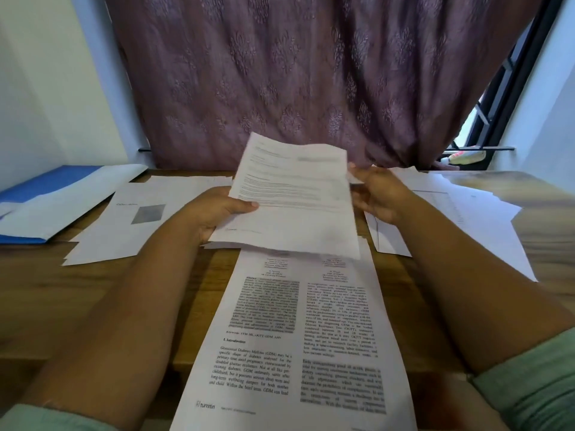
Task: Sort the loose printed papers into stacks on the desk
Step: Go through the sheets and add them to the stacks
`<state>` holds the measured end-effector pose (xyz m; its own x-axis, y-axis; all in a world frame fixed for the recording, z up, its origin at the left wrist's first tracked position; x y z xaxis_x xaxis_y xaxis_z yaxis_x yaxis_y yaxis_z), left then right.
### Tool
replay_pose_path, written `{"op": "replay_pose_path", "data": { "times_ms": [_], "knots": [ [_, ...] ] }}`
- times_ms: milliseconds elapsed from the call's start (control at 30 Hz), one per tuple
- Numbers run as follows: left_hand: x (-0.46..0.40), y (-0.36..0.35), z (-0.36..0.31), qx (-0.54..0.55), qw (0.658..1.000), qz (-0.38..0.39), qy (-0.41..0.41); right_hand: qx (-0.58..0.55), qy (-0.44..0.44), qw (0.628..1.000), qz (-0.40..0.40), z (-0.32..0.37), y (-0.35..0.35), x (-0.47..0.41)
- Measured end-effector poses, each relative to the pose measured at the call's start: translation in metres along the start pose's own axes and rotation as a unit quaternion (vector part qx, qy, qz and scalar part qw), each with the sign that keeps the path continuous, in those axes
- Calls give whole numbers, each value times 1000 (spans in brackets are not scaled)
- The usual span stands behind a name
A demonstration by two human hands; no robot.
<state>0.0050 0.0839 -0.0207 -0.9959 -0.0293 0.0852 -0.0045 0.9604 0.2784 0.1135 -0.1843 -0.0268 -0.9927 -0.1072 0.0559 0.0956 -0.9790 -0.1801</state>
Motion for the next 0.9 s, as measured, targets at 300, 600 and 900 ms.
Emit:
{"op": "replay_pose_path", "data": {
  "times_ms": [300,600,900],
  "knots": [
    [-41,18,12,-523,813,-245,-72,430,70,899,39,-10,-35,13],
    [-40,-37,35,-560,827,39,-31,702,-3,677,218,-15,-32,49],
    [-40,-36,41,-570,820,58,-20,591,-43,736,328,-19,-37,66]
  ]
}}
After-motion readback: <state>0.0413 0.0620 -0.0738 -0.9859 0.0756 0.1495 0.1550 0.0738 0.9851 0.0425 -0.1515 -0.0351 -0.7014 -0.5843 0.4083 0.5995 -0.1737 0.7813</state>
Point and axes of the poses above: each hand's wrist, its own x-axis away from the middle knuckle, its own y-axis out of the back of the hand, z = x × y, the point moved 8 cm from there along -x, towards the middle knuckle, and after that the axes turned 1 degree about -x, right-handed, at the moved point
